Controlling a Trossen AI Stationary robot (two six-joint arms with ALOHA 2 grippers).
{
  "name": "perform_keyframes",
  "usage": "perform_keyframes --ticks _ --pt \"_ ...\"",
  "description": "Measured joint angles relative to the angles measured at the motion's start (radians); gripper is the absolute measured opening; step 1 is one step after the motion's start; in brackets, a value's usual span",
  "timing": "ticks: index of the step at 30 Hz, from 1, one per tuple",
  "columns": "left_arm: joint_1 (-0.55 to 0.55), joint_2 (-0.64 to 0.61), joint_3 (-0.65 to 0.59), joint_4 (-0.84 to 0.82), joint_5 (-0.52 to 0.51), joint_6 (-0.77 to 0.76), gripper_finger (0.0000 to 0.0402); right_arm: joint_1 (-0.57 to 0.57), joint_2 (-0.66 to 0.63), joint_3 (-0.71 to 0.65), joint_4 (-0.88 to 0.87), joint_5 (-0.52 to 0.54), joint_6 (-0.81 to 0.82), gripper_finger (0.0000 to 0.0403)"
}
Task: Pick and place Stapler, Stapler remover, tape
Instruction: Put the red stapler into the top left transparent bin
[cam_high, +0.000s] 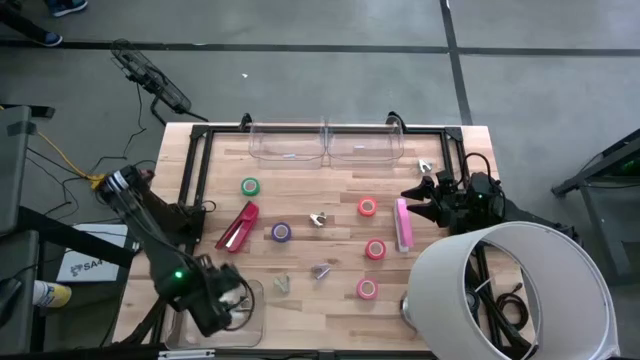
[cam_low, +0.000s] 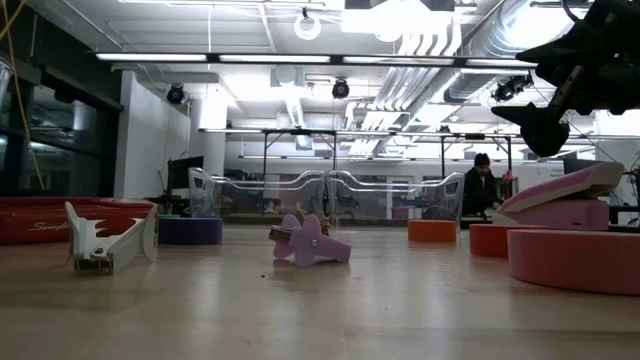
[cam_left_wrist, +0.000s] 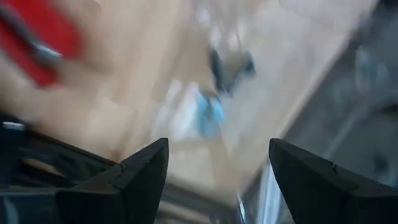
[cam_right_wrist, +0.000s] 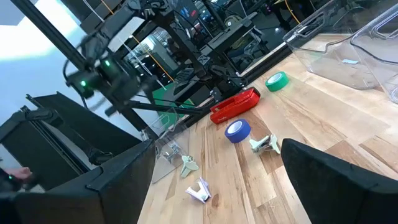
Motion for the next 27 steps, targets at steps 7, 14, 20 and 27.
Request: perform_keyframes --ticks 7,14,20,27 --pt "0.082 -0.003 0.076 -0.239 -0.159 -0.131 0.0324 0.0 0.0 0.0 0.0 0.0 0.0 0.0339" --pt "0.342 0.006 -0.038 -0.236 -0.132 -0.115 0.0395 0.0 0.0 0.0 0.0 0.0 0.0 0.0339" --pt "0.556 0.006 -0.111 -0.226 -0.166 0.021 0.0395 0.0 0.0 0.0 0.0 0.0 0.0 0.0339" --pt "0.717 0.005 -0.186 -0.178 -0.16 0.159 0.0395 0.0 0.0 0.0 0.0 0.0 0.0 0.0339"
